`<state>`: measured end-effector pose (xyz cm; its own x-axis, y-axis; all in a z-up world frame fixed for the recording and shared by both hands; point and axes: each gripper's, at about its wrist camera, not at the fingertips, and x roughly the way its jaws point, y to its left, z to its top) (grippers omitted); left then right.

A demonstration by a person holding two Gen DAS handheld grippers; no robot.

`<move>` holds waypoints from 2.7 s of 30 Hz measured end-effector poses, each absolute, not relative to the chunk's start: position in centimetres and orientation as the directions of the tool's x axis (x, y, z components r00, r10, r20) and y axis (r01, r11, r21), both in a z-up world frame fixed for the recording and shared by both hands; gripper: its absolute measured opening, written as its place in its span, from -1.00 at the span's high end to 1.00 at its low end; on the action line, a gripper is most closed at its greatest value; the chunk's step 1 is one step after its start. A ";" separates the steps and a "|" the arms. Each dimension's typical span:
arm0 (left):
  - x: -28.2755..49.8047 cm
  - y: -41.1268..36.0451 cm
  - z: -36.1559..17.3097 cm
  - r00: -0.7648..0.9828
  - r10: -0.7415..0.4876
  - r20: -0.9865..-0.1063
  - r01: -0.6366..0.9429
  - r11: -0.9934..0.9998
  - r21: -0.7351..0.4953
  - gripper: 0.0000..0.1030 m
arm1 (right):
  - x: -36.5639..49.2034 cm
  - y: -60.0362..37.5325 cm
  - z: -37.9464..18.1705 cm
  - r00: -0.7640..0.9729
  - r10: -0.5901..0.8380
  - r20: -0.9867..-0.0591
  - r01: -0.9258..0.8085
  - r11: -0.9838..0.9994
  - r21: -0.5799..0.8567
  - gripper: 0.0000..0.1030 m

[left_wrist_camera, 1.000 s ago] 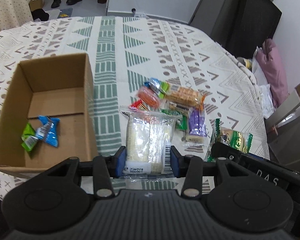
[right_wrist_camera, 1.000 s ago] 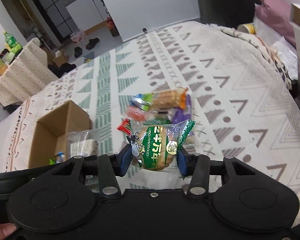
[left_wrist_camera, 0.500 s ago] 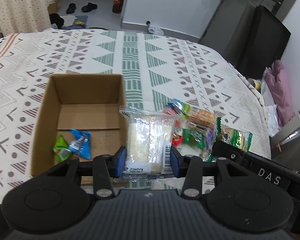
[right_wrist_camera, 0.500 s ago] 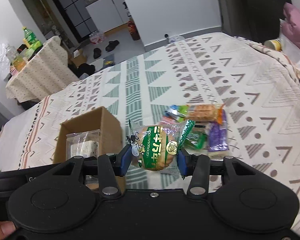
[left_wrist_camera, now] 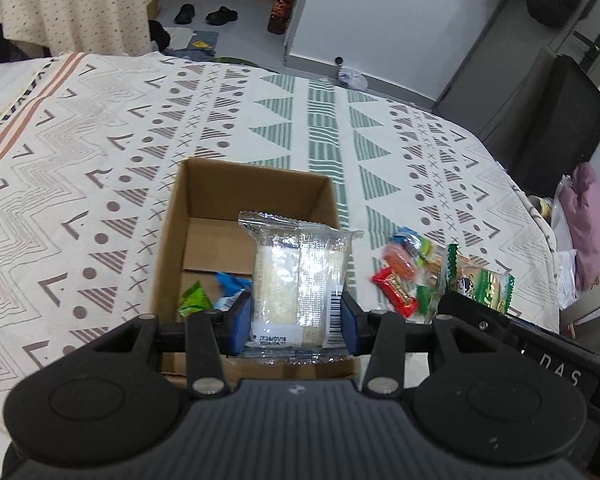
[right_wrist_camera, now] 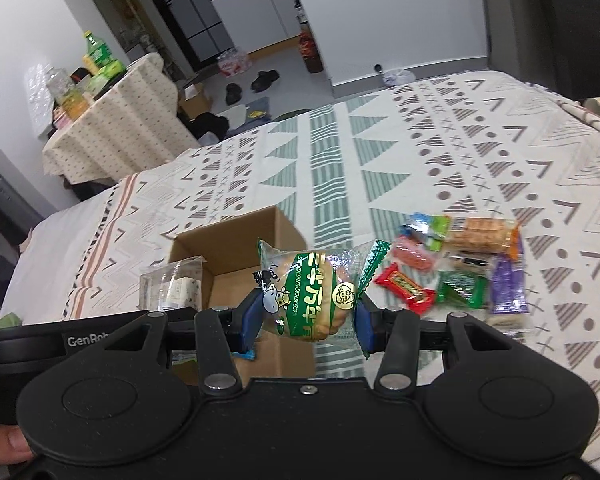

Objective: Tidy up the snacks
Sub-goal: 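Carry the bread pack and green cake in both tools over the box, then open both tools to drop the bread pack and cake into the box, then move both open tools back toward the remaining snack pile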

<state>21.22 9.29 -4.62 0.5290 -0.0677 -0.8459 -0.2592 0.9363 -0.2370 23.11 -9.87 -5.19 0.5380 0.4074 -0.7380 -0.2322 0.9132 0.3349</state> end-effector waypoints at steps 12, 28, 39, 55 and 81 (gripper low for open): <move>20.7 13.4 -5.2 0.509 -0.061 -0.859 -0.335 0.905 -0.262 0.06 | 23.5 -5.8 -4.9 0.497 0.464 -0.733 -0.292 0.885 0.363 0.11; 19.7 14.8 -4.4 0.552 0.048 -0.832 -0.365 0.911 -0.190 -0.73 | 23.4 -6.9 -5.1 0.502 0.466 -0.728 -0.247 0.884 0.396 -0.49; 20.1 11.1 -4.8 0.560 0.012 -0.828 -0.305 0.933 -0.193 -0.80 | 22.4 -12.8 -5.9 0.547 0.384 -0.744 -0.161 0.920 0.357 -0.91; 21.1 4.9 -4.7 0.564 -0.080 -0.822 -0.214 0.947 -0.239 -0.90 | 21.2 -20.2 -7.3 0.571 0.341 -0.747 -0.087 0.930 0.358 -1.00; 23.4 -5.8 -8.6 0.521 -0.081 -0.850 -0.158 0.969 -0.189 -0.75 | 22.9 -28.0 -13.9 0.554 0.409 -0.725 -0.049 0.885 0.463 -0.49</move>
<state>23.41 -5.81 -8.63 0.5207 -0.0805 -0.8499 -0.1580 0.9692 -0.1887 22.89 -28.05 -13.89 0.5543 0.4094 -0.7246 -0.0490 0.8852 0.4627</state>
